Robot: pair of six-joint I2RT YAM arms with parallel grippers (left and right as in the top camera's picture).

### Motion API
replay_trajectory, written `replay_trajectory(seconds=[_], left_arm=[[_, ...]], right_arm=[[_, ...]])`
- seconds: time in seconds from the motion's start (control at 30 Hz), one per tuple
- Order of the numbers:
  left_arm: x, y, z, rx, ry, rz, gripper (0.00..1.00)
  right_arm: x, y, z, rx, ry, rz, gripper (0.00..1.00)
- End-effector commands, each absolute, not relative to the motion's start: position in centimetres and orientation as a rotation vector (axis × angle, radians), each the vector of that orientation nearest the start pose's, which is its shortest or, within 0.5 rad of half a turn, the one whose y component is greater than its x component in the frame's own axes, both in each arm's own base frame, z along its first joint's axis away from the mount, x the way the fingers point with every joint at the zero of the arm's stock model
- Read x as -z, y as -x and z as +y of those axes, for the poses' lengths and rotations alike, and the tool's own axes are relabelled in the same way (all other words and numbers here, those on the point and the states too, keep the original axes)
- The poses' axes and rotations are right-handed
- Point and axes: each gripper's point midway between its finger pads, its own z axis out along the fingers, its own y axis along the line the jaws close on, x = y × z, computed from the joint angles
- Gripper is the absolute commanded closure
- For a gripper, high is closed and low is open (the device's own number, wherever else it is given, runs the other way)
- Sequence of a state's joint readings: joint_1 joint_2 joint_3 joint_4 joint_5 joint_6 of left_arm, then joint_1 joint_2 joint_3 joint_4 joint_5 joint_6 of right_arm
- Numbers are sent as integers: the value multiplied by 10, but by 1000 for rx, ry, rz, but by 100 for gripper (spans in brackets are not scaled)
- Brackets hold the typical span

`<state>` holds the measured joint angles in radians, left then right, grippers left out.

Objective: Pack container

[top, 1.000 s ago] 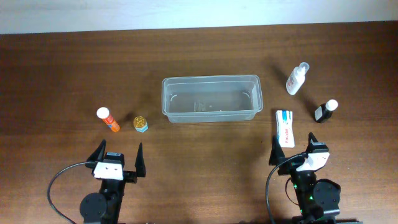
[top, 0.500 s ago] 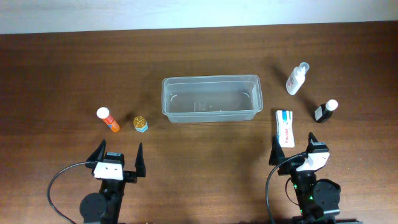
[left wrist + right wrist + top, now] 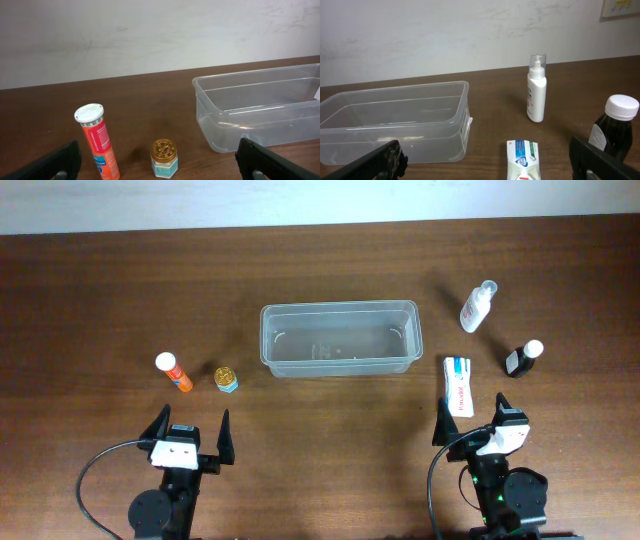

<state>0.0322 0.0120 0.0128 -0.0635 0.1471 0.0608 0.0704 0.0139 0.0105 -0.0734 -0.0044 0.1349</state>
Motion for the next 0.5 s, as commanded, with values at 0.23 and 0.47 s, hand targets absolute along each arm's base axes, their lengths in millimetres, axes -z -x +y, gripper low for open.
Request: replay_trajectory(seconds=[0.23,0.47], left_arm=[[-161,-245,-19,49,-155,1624,1],[-161,-245,-19,49,-155,1624,1]], right_arm=[[-156,-246,15,-148,-64,1649,1],[-156,-246,15,-152,-64,1651,2]])
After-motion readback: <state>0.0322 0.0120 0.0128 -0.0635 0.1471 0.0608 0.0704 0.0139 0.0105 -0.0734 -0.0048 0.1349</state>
